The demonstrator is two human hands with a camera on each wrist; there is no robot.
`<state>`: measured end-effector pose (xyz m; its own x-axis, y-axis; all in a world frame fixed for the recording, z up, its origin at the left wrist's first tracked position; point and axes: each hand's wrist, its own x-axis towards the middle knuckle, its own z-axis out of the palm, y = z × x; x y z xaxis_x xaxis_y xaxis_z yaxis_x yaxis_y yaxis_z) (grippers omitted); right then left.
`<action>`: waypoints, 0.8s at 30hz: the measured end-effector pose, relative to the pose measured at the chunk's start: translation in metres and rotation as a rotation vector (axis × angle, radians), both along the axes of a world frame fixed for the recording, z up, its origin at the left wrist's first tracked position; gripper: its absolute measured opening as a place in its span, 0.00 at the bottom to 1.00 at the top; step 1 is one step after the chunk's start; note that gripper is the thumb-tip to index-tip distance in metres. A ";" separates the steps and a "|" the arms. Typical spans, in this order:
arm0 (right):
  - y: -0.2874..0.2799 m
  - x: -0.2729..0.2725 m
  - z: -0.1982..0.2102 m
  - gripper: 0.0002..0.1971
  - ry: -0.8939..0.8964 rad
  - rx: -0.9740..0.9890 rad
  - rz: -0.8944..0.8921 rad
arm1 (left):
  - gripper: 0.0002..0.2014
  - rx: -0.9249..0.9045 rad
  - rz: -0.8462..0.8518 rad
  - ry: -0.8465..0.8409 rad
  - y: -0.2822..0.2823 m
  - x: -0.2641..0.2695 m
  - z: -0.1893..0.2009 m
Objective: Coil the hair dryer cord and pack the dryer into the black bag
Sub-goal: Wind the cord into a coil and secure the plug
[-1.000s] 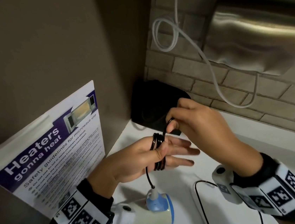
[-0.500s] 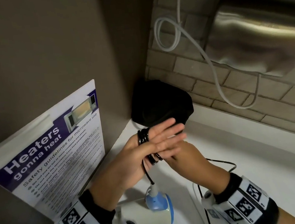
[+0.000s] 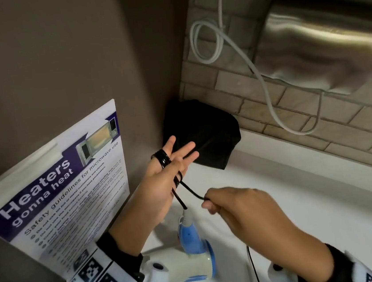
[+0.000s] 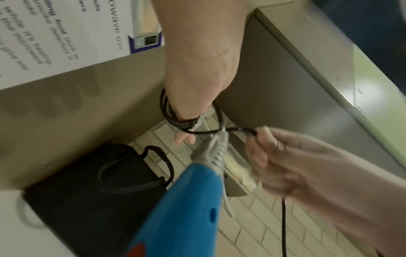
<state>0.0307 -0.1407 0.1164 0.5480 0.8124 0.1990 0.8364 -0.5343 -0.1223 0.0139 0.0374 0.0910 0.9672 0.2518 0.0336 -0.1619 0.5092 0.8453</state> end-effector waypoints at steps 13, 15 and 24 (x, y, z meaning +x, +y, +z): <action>0.002 -0.012 -0.002 0.06 0.011 -0.076 0.009 | 0.24 -0.114 0.075 -0.074 0.001 0.000 0.005; 0.000 -0.012 -0.010 0.12 0.027 -0.104 -0.007 | 0.29 -0.149 -0.015 -0.090 0.002 0.000 0.004; 0.000 -0.011 0.029 0.13 -0.001 0.149 0.055 | 0.25 0.169 -0.229 0.016 -0.014 -0.002 0.001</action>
